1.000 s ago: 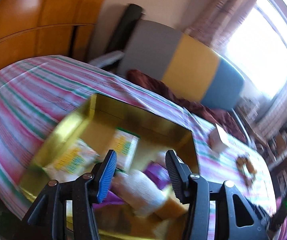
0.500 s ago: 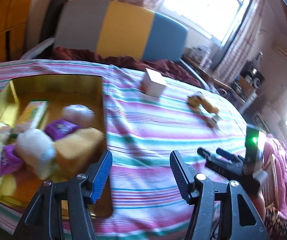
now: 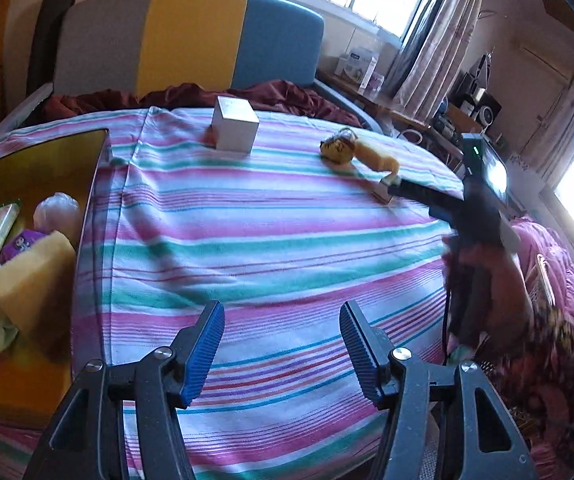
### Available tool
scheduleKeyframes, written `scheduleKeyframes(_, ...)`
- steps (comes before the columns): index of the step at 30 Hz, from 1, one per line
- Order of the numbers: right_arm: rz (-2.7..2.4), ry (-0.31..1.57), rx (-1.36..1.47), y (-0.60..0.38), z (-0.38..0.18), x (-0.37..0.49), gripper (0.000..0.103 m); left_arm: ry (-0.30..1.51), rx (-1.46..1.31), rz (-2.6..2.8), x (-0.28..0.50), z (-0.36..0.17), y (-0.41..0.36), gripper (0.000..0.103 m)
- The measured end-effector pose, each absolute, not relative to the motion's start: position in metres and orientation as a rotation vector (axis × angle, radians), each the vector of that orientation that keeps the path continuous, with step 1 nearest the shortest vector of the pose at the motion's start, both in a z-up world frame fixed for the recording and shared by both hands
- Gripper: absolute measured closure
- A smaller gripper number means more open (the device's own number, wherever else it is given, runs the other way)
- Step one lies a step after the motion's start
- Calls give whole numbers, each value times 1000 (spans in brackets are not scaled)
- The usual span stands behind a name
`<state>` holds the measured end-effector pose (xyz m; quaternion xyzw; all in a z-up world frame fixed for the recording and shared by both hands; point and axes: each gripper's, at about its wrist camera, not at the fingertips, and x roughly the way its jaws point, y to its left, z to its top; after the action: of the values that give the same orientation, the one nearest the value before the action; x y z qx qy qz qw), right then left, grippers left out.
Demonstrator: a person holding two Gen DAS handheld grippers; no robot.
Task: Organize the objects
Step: 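Move the right tool to the small green-and-white box and grasp it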
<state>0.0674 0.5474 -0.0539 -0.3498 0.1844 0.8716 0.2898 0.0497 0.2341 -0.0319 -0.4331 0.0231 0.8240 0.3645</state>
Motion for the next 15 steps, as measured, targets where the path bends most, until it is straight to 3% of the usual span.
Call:
scheduleKeyframes(11,2299,603,-844,596,-45,26,12,121,-1150,2128,52,-42,241,42)
scheduleKeyframes(15,2448,608,-942,593,-44,-4,12,139,-1158,2128,53,-45,245,42)
